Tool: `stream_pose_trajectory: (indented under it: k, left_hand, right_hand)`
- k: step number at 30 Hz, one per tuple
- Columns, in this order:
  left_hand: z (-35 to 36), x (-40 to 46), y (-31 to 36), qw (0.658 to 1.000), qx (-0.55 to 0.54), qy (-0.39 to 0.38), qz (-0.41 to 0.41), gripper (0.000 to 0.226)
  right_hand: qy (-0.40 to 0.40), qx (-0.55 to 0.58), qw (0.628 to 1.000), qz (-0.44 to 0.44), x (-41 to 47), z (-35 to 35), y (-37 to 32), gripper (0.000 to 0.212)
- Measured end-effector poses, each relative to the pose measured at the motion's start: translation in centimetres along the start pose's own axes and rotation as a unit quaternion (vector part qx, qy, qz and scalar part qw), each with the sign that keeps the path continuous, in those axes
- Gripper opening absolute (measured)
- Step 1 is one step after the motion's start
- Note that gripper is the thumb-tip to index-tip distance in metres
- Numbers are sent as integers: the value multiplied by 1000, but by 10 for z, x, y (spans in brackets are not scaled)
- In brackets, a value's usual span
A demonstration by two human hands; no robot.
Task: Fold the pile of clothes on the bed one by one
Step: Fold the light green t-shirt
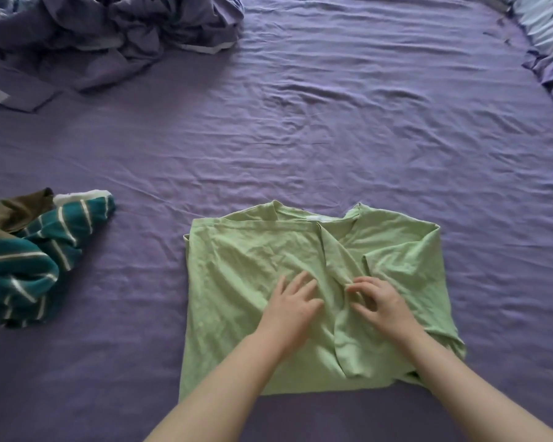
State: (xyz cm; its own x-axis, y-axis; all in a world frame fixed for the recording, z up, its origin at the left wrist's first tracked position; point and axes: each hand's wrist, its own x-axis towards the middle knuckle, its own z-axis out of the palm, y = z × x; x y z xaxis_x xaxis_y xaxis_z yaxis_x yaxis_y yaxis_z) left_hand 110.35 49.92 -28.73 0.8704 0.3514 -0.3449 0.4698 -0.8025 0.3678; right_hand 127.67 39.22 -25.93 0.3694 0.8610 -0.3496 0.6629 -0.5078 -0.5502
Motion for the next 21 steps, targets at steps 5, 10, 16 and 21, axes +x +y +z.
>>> stream_pose_trajectory:
  k: [5, 10, 16, 21]
  left_hand:
    - [15, 3, 51, 990, -37, 55, -125, 21]
    - [17, 0, 96, 909, -245, -17, -338, 33]
    - [-10, 12, 113, 739, -511, -16, -439, 28]
    - [-44, 30, 122, 662, -625, -27, -412, 16]
  right_hand:
    - [-54, 9, 998, -41, -27, -4, 35, 12]
    - [-85, 7, 989, -122, -41, -11, 51, 18]
    - [-136, 20, 977, -162, -53, -22, 60, 65]
    - [-80, 82, 985, -129, -65, -29, 65, 63]
